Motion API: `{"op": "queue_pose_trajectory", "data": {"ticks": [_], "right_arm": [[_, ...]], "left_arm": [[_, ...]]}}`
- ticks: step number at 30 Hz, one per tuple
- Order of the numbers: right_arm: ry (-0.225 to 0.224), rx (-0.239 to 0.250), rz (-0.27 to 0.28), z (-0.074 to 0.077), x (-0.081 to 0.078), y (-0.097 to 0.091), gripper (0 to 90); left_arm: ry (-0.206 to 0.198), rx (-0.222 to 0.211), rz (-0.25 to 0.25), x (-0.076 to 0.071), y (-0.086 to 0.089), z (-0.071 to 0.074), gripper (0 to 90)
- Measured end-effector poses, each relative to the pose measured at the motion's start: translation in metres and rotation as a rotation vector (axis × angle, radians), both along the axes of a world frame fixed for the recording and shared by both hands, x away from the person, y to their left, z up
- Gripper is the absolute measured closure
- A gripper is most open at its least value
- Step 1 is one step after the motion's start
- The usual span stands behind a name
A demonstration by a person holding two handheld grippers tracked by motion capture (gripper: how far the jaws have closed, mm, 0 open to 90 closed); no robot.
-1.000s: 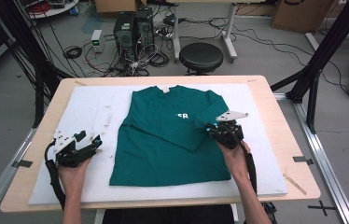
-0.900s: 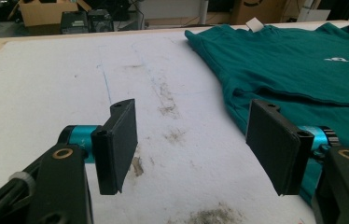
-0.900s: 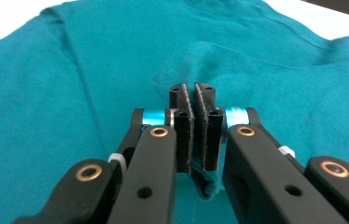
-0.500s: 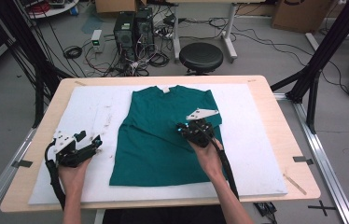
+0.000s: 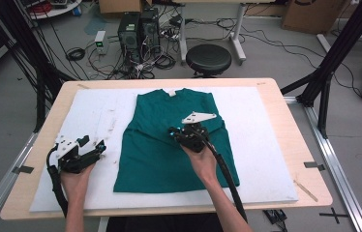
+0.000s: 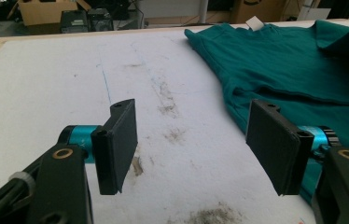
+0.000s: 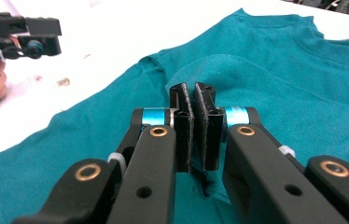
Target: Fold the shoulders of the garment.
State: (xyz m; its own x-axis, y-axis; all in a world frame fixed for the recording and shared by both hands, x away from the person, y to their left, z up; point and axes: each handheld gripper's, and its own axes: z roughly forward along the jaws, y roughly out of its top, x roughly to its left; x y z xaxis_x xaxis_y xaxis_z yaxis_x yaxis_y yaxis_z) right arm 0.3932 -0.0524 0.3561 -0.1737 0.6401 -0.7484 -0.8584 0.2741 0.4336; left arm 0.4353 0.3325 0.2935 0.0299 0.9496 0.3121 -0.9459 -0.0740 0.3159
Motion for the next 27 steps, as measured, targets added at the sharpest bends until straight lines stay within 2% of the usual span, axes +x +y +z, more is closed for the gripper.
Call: {"op": "queue_pose_trajectory", "data": {"ticks": [7, 15, 19, 20, 21, 22, 23, 24, 25, 27], "right_arm": [[0.015, -0.019, 0.042, 0.001, 0.005, 0.01, 87.2], [0.03, -0.035, 0.054, 0.001, 0.007, 0.014, 87.2], [0.045, -0.061, 0.084, 0.002, 0.008, 0.013, 85.4], [0.05, -0.072, 0.097, 0.003, 0.008, 0.013, 78.7], [0.05, -0.075, 0.11, 0.003, 0.007, 0.013, 65.8], [0.048, -0.058, 0.114, 0.003, 0.007, 0.012, 56.0], [0.057, -0.061, 0.114, 0.003, 0.007, 0.011, 54.8], [0.06, -0.06, 0.109, 0.003, 0.007, 0.011, 48.8], [0.061, -0.054, 0.095, 0.004, 0.007, 0.011, 41.5], [0.066, -0.035, 0.052, 0.004, 0.008, 0.01, 35.6]], "left_arm": [[0.004, 0.001, 0.004, 0.0, 0.0, 0.0, 34.0], [0.006, -0.001, 0.008, 0.0, -0.001, 0.001, 34.0], [0.007, 0.002, 0.013, 0.0, -0.001, 0.001, 34.2], [0.008, 0.002, 0.012, 0.0, -0.001, 0.001, 34.2], [0.008, 0.002, 0.012, 0.0, -0.001, 0.001, 34.2], [0.007, 0.001, 0.011, 0.0, 0.0, 0.001, 34.2], [0.007, 0.001, 0.011, 0.0, 0.0, 0.001, 34.2], [0.007, 0.001, 0.011, 0.0, 0.0, 0.001, 34.2], [0.007, 0.001, 0.01, 0.0, -0.001, 0.001, 34.2], [0.007, 0.002, 0.012, 0.0, -0.001, 0.001, 34.2]]}}
